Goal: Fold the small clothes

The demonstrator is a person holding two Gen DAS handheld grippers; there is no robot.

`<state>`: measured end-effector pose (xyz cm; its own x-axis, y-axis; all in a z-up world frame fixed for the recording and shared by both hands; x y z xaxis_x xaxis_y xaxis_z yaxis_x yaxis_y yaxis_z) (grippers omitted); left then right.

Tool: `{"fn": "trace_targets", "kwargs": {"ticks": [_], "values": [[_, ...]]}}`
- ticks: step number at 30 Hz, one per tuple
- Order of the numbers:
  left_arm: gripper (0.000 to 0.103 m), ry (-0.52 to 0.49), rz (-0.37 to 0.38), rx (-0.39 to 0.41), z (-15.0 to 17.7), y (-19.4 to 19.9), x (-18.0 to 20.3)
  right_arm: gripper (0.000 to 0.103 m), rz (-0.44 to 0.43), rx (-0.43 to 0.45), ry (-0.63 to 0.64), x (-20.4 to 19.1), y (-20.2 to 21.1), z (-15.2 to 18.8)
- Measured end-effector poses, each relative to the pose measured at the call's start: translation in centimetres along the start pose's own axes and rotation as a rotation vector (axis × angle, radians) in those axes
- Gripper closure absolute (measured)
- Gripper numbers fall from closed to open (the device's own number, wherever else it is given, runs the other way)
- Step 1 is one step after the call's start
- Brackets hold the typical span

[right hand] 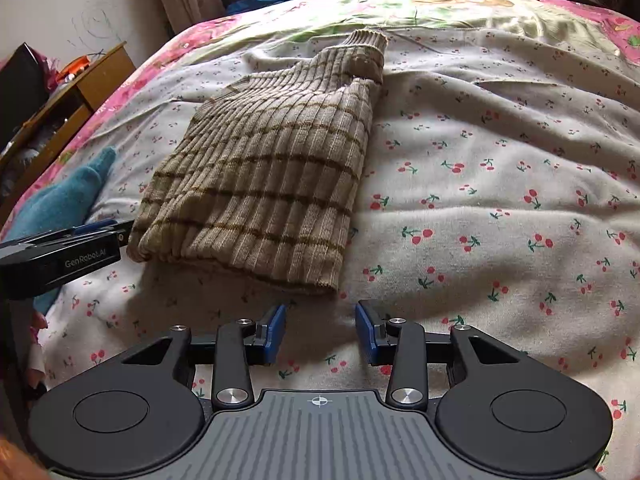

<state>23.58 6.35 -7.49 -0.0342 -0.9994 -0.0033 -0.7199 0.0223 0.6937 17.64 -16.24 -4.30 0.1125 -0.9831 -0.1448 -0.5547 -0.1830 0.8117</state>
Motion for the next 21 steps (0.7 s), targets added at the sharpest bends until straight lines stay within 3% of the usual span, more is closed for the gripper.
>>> {"fn": "trace_targets", "kwargs": {"ticks": [6,15,21], "values": [[0.057,-0.038,-0.001,-0.026,1.3,0.2,0.5,0.065,-0.01,-0.008,-0.043,0.5,0.5,0.5],[0.057,-0.014,0.0,-0.036,1.3,0.6,-0.2,0.064,-0.01,0.027,-0.028,0.7,1.7,-0.5],[0.057,0.005,0.025,-0.028,0.4,0.8,-0.3,0.057,-0.014,0.046,-0.012,1.0,1.4,-2.2]]}}
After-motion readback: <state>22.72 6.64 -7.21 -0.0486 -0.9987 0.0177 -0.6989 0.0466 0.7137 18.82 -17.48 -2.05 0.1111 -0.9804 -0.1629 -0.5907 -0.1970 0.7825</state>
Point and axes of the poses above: each gripper's, at about its wrist camera, not at the fingertips, and y roughly against the way its jaws point, x to its right, z to its underside, the point moved 7 cm from there along -y, roughly the way its jaws point, and after that the axes turned 7 degrees about y, right-handed, at the moved point
